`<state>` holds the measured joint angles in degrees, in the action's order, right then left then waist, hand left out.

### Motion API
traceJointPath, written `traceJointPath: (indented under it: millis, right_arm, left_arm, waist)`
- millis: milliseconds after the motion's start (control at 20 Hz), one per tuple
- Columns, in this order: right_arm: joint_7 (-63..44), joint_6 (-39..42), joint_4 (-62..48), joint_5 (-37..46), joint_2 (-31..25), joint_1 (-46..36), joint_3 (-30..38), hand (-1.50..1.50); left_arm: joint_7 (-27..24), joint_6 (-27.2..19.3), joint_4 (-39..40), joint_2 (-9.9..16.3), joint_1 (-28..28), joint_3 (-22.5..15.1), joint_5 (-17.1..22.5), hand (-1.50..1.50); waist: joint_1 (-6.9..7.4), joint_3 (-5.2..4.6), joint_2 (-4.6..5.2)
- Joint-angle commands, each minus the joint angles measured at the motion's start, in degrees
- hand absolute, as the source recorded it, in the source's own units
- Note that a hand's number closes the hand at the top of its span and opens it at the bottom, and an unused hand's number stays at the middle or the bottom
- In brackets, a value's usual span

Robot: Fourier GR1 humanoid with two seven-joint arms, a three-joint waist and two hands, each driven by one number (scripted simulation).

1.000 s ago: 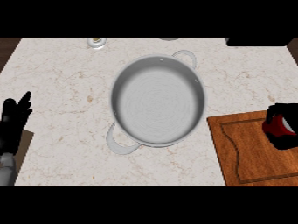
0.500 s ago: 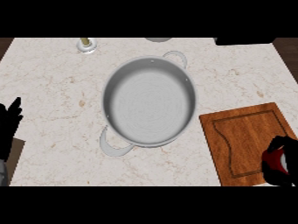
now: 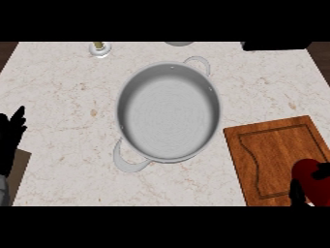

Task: Pick the can from the cutting board and place it in the pot

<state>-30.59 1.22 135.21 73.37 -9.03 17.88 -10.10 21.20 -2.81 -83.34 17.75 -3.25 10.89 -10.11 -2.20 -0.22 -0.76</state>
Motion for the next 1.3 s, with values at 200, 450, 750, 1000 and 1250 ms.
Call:
traceJointPath:
  millis: [200, 450, 750, 1000, 1250]
  right_arm:
    - [-8.0, 9.5, 16.9, 12.5, 1.2, -9.2, -12.1, 1.5]
    - [-16.5, 24.5, 10.5, 17.3, 8.0, -28.6, -19.9, 1.5]
    - [-32.4, 29.7, -3.3, 5.3, 9.0, -49.4, -17.8, 1.5]
    - [-36.8, 25.7, -15.7, -2.5, 9.0, -57.9, -11.2, 1.5]
    - [-35.3, 18.9, -30.0, -9.8, 9.0, -63.7, -7.1, 1.5]
  left_arm:
    - [1.8, -0.4, -1.7, -1.3, -1.2, -2.3, -1.7, 0.0]
    - [-0.7, 1.4, -0.1, -0.8, -1.2, -1.2, 0.2, 0.0]
    - [1.9, -0.1, -0.5, -2.1, -4.0, -3.0, -2.1, 0.0]
    - [1.6, 0.8, -1.2, -1.3, -2.4, -2.4, -1.7, 0.0]
    - [-0.1, 0.9, 0.9, -1.5, -3.2, -2.3, -1.9, 0.0]
  waist:
    - [1.75, 0.0, 0.42]
    - [2.92, -0.1, 0.58]
    - [3.39, 0.07, 0.77]
    - [3.85, 0.12, 0.81]
    - [3.87, 0.16, 1.02]
